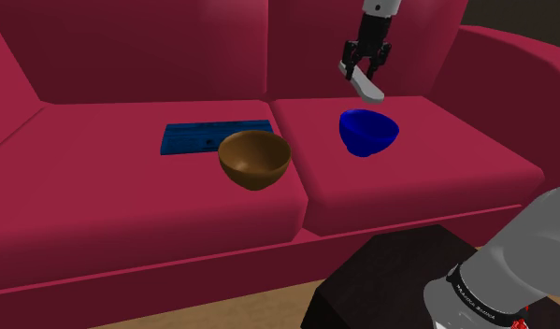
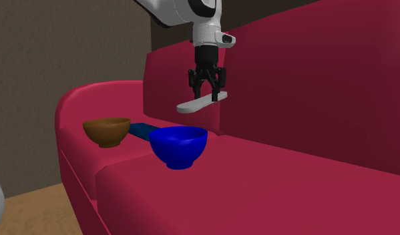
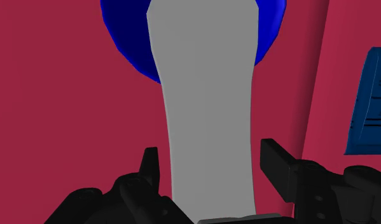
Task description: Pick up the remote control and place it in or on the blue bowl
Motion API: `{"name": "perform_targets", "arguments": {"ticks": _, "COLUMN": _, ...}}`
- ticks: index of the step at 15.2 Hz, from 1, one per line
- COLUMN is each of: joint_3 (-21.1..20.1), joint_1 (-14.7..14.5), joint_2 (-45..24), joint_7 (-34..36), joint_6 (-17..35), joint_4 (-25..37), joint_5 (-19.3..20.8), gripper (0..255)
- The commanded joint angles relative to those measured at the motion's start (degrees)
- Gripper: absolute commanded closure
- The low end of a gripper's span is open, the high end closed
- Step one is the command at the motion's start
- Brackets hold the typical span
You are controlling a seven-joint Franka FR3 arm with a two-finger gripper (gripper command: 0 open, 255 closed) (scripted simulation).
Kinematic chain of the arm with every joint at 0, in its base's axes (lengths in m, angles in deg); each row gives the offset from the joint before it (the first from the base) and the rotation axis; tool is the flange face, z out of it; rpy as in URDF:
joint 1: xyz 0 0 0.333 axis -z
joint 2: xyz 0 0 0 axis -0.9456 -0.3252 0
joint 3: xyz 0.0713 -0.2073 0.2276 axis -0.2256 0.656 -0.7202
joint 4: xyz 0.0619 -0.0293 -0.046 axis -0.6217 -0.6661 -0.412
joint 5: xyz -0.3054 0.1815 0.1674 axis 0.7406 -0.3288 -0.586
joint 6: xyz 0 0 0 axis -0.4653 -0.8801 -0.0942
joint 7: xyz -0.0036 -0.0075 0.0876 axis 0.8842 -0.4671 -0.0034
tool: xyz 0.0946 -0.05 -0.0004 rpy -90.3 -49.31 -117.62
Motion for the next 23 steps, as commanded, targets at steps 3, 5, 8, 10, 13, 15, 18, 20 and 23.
{"name": "perform_targets", "arguments": {"ticks": 3, "joint_3": -1.23, "joint_1": -0.77, "joint_2": 9.93, "joint_7": 2.36, "joint_6": 0.75, "joint_4": -10.55, "joint_5": 1.23, "gripper": 255}}
{"name": "perform_targets", "arguments": {"ticks": 5, "joint_3": -1.89, "joint_1": -0.98, "joint_2": 14.46, "joint_7": 3.41, "joint_6": 0.61, "joint_4": -14.91, "joint_5": 1.6, "gripper": 255}}
{"name": "perform_targets", "arguments": {"ticks": 8, "joint_3": -2.75, "joint_1": -1.17, "joint_2": 19.77, "joint_7": 4.63, "joint_6": 0.07, "joint_4": -19.67, "joint_5": 1.85, "gripper": 255}}
{"name": "perform_targets", "arguments": {"ticks": 10, "joint_3": -2.73, "joint_1": -1.14, "joint_2": 19.82, "joint_7": 4.62, "joint_6": 1.61, "joint_4": -21.26, "joint_5": 1.87, "gripper": 255}}
{"name": "perform_targets", "arguments": {"ticks": 13, "joint_3": -2.67, "joint_1": -1.12, "joint_2": 19.78, "joint_7": 4.6, "joint_6": 3.92, "joint_4": -23.53, "joint_5": 1.9, "gripper": 255}}
{"name": "perform_targets", "arguments": {"ticks": 15, "joint_3": -2.63, "joint_1": -1.1, "joint_2": 19.69, "joint_7": 4.58, "joint_6": 5.47, "joint_4": -25.0, "joint_5": 1.91, "gripper": 255}}
{"name": "perform_targets", "arguments": {"ticks": 18, "joint_3": -2.57, "joint_1": -1.08, "joint_2": 19.47, "joint_7": 4.55, "joint_6": 7.81, "joint_4": -27.11, "joint_5": 1.93, "gripper": 255}}
{"name": "perform_targets", "arguments": {"ticks": 20, "joint_3": -2.53, "joint_1": -1.07, "joint_2": 19.25, "joint_7": 4.53, "joint_6": 9.38, "joint_4": -28.47, "joint_5": 1.94, "gripper": 255}}
{"name": "perform_targets", "arguments": {"ticks": 23, "joint_3": -2.46, "joint_1": -1.06, "joint_2": 18.86, "joint_7": 4.49, "joint_6": 11.66, "joint_4": -30.36, "joint_5": 1.95, "gripper": 255}}
